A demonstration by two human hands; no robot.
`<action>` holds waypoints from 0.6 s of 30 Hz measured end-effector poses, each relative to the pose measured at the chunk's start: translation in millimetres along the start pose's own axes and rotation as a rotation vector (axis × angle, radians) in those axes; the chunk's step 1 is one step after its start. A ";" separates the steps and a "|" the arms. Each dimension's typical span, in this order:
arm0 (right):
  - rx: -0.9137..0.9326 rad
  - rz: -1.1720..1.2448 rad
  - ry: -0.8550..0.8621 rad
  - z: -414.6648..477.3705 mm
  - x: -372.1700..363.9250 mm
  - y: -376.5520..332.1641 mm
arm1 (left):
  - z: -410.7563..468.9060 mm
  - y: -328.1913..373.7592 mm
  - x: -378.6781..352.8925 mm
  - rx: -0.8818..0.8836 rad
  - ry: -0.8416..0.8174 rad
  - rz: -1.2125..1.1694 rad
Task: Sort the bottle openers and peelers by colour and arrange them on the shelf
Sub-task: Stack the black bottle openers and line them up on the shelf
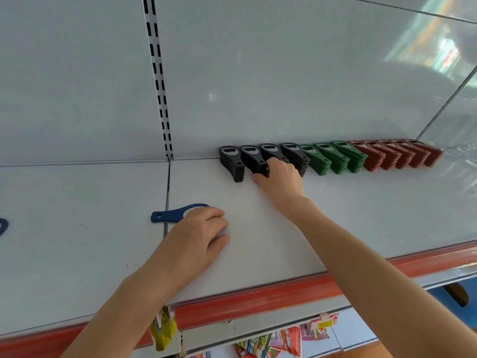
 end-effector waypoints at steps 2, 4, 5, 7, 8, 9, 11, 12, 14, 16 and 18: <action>-0.012 0.031 0.025 -0.4 0.1 0.0 | 0.1 -0.5 -0.3 0.001 0.000 0.000; -0.012 0.039 0.043 -0.2 -0.1 0.1 | 0.0 -0.7 -0.7 -0.003 0.005 0.006; -0.010 0.037 0.048 0.1 0.0 0.0 | 0.0 -0.8 -0.9 -0.004 0.009 0.010; -0.006 0.030 0.053 0.8 0.4 -0.1 | 0.0 -0.4 -0.8 -0.006 0.016 0.014; -0.007 0.031 0.055 1.1 0.8 -0.1 | -0.2 -0.1 -0.7 -0.005 0.017 0.015; -0.009 0.036 0.055 1.3 1.0 0.1 | -0.4 -0.4 -0.9 -0.006 0.021 0.016; -0.011 0.049 0.049 1.3 1.0 0.3 | -0.5 -1.2 -1.1 -0.012 0.029 0.013; -0.010 0.056 0.043 1.6 0.8 0.5 | -0.6 -1.5 -1.4 -0.019 0.033 0.013; -0.004 0.077 0.027 1.5 2.0 0.8 | -0.7 -3.3 -2.1 -0.023 0.037 0.025; 0.013 0.102 0.013 -0.3 5.3 2.3 | -0.4 -4.2 -1.4 -0.013 0.030 0.044; 0.039 0.123 0.001 -5.5 12.4 5.7 | 0.6 -2.5 -0.1 -0.012 -0.005 0.066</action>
Point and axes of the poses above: each hand's wrist, its own z-axis towards the middle knuckle, its own x-axis out of the back of the hand, y = z × x, the point moved 3 cm from there along z, towards the middle knuckle, and after that the axes turned 1 degree about z, right-handed, at the moved point
